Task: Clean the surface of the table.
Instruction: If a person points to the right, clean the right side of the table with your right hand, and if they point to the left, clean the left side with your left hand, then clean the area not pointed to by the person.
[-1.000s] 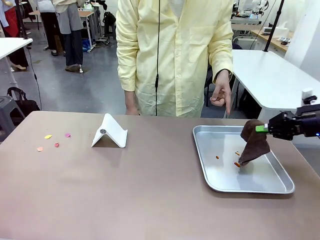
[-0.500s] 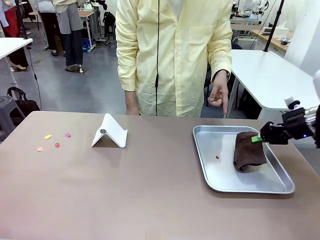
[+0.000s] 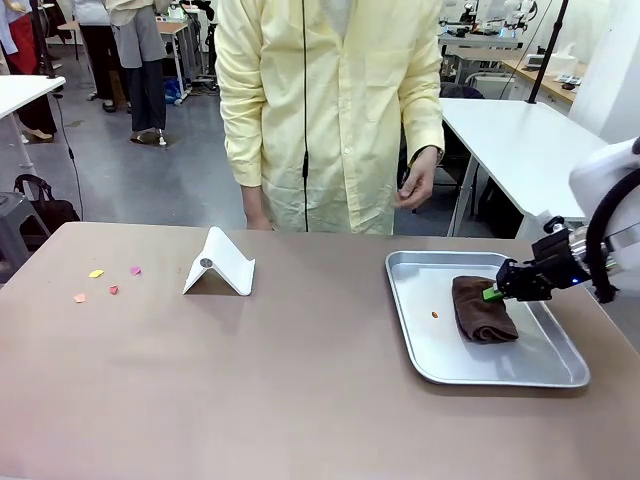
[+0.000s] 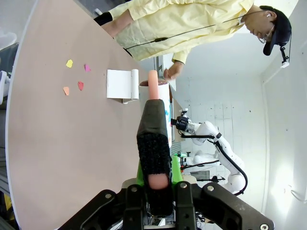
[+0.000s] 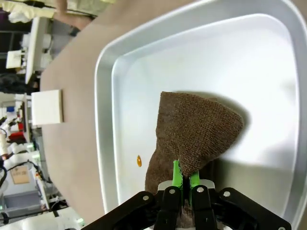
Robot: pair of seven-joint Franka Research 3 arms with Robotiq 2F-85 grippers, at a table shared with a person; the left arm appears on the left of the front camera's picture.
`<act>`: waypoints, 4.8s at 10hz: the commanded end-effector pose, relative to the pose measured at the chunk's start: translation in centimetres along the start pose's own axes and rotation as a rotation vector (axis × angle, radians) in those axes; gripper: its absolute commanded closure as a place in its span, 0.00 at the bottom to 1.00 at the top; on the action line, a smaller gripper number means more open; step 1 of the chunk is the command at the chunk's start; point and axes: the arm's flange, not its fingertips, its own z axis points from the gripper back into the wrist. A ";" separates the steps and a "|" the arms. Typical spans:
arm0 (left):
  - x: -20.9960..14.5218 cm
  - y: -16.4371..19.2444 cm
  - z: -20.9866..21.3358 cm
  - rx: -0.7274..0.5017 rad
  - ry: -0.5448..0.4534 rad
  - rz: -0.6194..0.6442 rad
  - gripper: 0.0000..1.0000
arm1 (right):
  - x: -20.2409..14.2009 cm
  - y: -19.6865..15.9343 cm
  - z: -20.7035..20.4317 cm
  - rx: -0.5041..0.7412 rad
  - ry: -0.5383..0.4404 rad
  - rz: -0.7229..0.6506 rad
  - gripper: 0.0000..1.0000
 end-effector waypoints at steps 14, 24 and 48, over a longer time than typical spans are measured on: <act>-0.4 -0.2 0.2 -0.009 0.007 -0.008 1.00 | -1.8 9.4 -9.5 -0.002 0.213 0.199 0.94; -0.4 -0.2 0.2 -0.009 0.007 -0.008 1.00 | -0.3 -1.2 0.0 0.041 -0.037 -0.070 0.94; -0.4 -0.2 0.2 -0.009 0.007 -0.008 1.00 | -4.3 -5.3 9.2 1.138 0.255 -0.025 0.94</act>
